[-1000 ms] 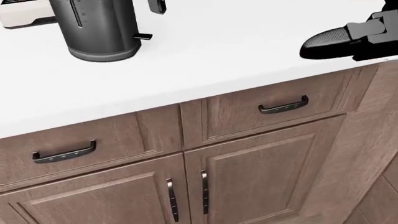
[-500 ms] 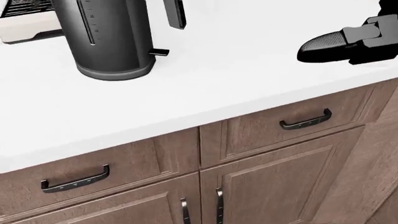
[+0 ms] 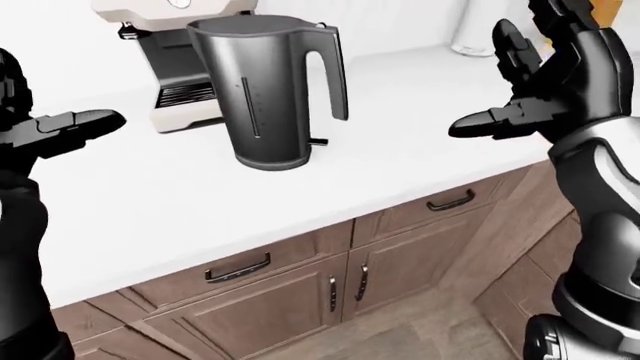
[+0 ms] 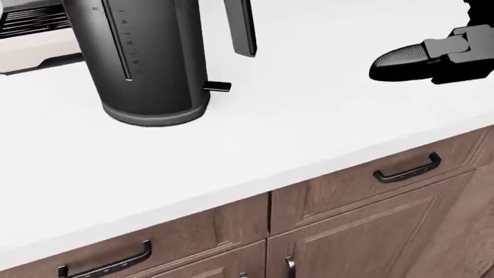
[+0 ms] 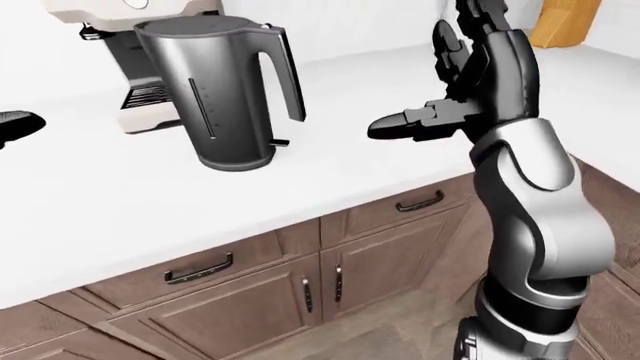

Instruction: Press down the lever to turn on the electric kettle.

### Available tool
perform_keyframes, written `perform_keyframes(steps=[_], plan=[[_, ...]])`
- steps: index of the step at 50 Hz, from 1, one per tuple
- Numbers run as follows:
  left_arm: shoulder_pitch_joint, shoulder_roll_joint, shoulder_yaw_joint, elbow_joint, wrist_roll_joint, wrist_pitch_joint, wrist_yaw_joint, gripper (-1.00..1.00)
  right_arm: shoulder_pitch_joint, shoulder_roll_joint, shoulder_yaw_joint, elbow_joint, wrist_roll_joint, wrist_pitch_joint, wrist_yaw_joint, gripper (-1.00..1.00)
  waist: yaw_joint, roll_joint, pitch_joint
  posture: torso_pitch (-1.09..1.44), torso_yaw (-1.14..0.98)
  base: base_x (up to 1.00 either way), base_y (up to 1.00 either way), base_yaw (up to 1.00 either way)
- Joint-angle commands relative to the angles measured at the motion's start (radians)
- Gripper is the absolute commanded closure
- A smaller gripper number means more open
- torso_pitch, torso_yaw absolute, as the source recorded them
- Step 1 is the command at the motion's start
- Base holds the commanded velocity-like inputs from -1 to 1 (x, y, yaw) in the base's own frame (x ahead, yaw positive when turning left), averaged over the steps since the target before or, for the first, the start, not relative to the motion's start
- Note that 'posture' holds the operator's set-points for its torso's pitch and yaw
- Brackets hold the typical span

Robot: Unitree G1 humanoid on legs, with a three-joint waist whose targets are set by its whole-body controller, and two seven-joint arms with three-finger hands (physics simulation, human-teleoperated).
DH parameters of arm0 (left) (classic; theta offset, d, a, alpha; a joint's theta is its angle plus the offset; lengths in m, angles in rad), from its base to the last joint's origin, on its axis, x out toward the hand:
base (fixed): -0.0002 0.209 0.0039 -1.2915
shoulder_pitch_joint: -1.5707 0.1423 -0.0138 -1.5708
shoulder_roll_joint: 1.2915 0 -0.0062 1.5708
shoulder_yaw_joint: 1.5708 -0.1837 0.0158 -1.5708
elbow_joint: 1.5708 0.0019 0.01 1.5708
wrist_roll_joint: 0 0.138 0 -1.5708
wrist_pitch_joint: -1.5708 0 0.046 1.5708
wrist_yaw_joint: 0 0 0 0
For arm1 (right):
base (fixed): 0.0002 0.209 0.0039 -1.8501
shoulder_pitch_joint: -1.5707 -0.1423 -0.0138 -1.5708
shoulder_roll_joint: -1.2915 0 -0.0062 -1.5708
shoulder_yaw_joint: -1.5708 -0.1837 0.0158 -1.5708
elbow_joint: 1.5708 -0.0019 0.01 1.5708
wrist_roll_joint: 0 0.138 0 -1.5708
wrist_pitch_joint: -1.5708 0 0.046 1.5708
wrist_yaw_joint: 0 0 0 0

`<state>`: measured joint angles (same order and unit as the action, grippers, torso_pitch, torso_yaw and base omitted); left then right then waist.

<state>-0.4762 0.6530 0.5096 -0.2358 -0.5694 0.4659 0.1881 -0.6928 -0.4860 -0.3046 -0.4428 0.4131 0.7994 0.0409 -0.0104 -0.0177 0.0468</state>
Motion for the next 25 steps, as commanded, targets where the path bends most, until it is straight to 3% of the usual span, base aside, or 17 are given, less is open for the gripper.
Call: perform_keyframes(steps=[1, 5, 7, 8, 9, 10, 19, 20, 22, 23, 25], plan=[[-0.024, 0.026, 0.034, -0.034, 0.006, -0.037, 0.002, -1.00, -0.034, -0.009, -0.006, -0.042, 0.006, -0.040, 0.004, -1.00, 0.008, 0.001, -0.026, 0.00, 0.00, 0.13, 0.15, 0.00], [-0.026, 0.023, 0.027, -0.033, 0.011, -0.038, 0.002, -1.00, -0.033, -0.008, -0.006, -0.035, 0.005, -0.046, 0.004, -1.00, 0.000, 0.047, -0.008, 0.00, 0.00, 0.13, 0.15, 0.00], [-0.025, 0.021, 0.029, -0.036, 0.011, -0.037, 0.002, -1.00, -0.031, -0.009, -0.008, -0.039, 0.006, -0.044, 0.003, -1.00, -0.006, 0.106, -0.024, 0.00, 0.00, 0.14, 0.15, 0.00], [-0.025, 0.020, 0.028, -0.034, 0.013, -0.039, 0.001, -1.00, -0.024, -0.007, -0.009, -0.041, 0.005, -0.048, 0.004, -1.00, -0.012, 0.115, -0.038, 0.00, 0.00, 0.13, 0.14, 0.00], [-0.026, 0.022, 0.031, -0.039, 0.010, -0.034, 0.002, -1.00, -0.026, -0.009, -0.011, -0.043, 0.008, -0.043, 0.003, -1.00, 0.003, 0.101, -0.019, 0.00, 0.00, 0.12, 0.14, 0.00], [-0.025, 0.022, 0.032, -0.039, 0.010, -0.034, 0.002, -1.00, -0.026, -0.008, -0.011, -0.043, 0.008, -0.043, 0.002, -1.00, -0.001, 0.109, -0.012, 0.00, 0.00, 0.13, 0.15, 0.00], [-0.022, 0.021, 0.034, -0.042, 0.011, -0.034, 0.000, -1.00, -0.024, -0.006, -0.013, -0.036, 0.010, -0.045, -0.005, -1.00, 0.011, 0.022, -0.015, 0.00, 0.00, 0.12, 0.12, 0.00], [-0.023, 0.023, 0.035, -0.042, 0.010, -0.033, 0.000, -1.00, -0.022, -0.005, -0.015, -0.036, 0.013, -0.044, -0.008, -1.00, 0.016, 0.007, -0.007, 0.00, 0.00, 0.04, 0.00, 0.00], [-0.022, 0.023, 0.036, -0.041, 0.010, -0.035, 0.000, -1.00, -0.022, -0.007, -0.016, -0.034, 0.015, -0.045, -0.009, -1.00, 0.033, -0.019, -0.012, 0.00, 0.00, 0.03, 0.00, 0.00], [-0.022, 0.024, 0.036, -0.041, 0.011, -0.035, 0.000, -1.00, -0.022, -0.007, -0.017, -0.034, 0.016, -0.045, -0.010, -1.00, 0.031, 0.006, -0.007, 0.00, 0.00, 0.03, 0.00, 0.00], [-0.023, 0.025, 0.037, -0.040, 0.010, -0.035, 0.000, -1.00, -0.021, -0.008, -0.016, -0.033, 0.016, -0.049, -0.011, -1.00, 0.030, 0.012, -0.018, 0.00, 0.00, 0.03, 0.00, 0.00]])
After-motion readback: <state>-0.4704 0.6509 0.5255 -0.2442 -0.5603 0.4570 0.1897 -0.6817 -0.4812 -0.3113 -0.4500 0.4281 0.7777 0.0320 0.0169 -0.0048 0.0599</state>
